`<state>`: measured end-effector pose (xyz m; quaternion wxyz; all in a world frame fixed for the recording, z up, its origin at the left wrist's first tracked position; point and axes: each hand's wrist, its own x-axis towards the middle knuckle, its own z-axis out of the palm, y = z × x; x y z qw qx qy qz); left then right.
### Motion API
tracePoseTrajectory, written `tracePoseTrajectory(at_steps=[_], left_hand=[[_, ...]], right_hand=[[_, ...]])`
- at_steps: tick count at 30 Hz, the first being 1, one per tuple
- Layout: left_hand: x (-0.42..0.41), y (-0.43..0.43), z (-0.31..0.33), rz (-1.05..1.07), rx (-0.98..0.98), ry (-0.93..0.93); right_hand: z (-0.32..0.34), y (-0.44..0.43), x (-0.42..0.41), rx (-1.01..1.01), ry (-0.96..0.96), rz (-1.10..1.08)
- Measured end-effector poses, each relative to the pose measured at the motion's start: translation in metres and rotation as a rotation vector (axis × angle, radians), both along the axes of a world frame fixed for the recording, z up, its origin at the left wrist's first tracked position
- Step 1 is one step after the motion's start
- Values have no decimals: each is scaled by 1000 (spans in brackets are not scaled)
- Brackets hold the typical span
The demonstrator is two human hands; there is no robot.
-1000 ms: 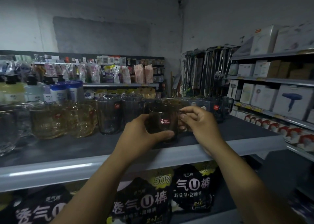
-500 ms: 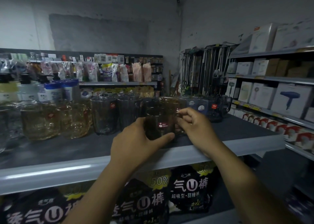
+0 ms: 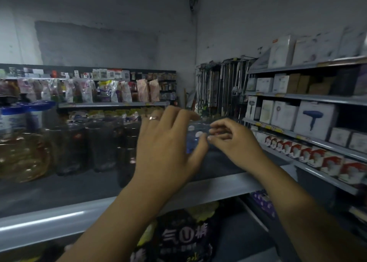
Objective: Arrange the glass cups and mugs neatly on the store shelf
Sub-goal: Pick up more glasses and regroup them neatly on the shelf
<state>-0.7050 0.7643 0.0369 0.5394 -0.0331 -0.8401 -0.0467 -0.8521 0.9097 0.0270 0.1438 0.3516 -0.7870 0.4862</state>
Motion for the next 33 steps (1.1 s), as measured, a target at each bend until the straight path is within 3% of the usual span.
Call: tracePoseTrajectory(at_steps=[7,11,15,21,29,33], left_hand=[[-110,67,25,45,-31,-427],[-175,93,56,100,41,-585],[-248,105,84,157,98,-780],[-322,88,77,312,107,-1179],[-346,76,70,307,117,-1138],[-343,78,71,302,120,-980]], right_hand=[[17,80,-105,50,59,-61],[24,105,-172,84,-7,-30],[10,104,-227,37,-203,50],[-41,78,-269,-71,-439,200],[-56,70,-281,-106,-508,373],[-61,67,-285,-230,-506,409]])
